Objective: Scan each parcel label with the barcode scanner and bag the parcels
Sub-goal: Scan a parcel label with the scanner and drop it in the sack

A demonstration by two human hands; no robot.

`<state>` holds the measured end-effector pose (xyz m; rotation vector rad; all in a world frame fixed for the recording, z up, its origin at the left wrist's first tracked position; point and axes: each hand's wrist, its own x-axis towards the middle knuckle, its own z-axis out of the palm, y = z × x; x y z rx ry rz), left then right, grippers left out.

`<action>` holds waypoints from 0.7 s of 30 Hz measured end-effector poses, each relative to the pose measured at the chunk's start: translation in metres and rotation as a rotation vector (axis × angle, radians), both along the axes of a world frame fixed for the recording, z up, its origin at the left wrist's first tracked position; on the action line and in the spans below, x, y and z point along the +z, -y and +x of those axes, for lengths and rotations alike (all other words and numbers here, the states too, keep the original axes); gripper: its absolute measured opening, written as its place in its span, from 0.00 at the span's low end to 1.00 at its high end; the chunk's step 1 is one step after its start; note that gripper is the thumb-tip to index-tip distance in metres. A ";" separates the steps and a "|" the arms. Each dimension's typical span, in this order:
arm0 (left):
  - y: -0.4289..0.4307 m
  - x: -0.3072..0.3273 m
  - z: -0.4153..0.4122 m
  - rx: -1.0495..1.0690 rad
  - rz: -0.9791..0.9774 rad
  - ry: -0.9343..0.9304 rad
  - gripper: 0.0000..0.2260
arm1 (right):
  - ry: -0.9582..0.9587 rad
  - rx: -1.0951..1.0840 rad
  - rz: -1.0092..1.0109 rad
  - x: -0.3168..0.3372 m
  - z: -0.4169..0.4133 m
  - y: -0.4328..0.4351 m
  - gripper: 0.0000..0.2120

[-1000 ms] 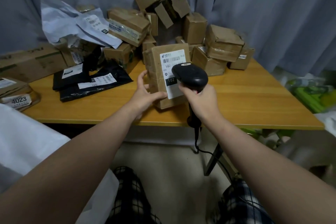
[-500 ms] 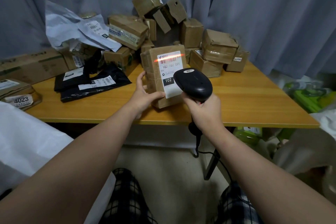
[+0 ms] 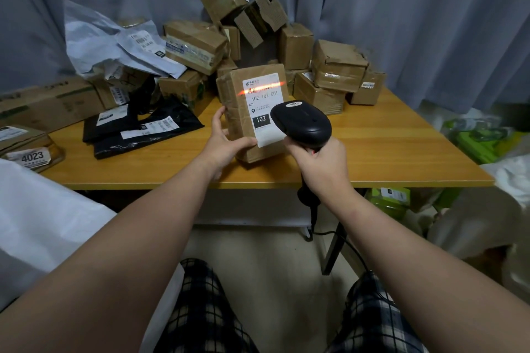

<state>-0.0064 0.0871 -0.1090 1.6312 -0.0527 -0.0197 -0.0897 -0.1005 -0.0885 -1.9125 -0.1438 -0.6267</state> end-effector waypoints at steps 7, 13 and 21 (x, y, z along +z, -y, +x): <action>0.001 -0.001 0.002 0.001 0.009 -0.006 0.47 | 0.036 -0.001 0.081 -0.011 -0.009 0.000 0.19; 0.002 -0.001 0.001 0.002 0.016 -0.008 0.48 | 0.006 0.011 0.117 -0.026 -0.018 0.003 0.16; 0.004 -0.001 0.000 0.009 0.029 0.012 0.48 | 0.058 0.017 0.144 -0.032 -0.019 0.002 0.23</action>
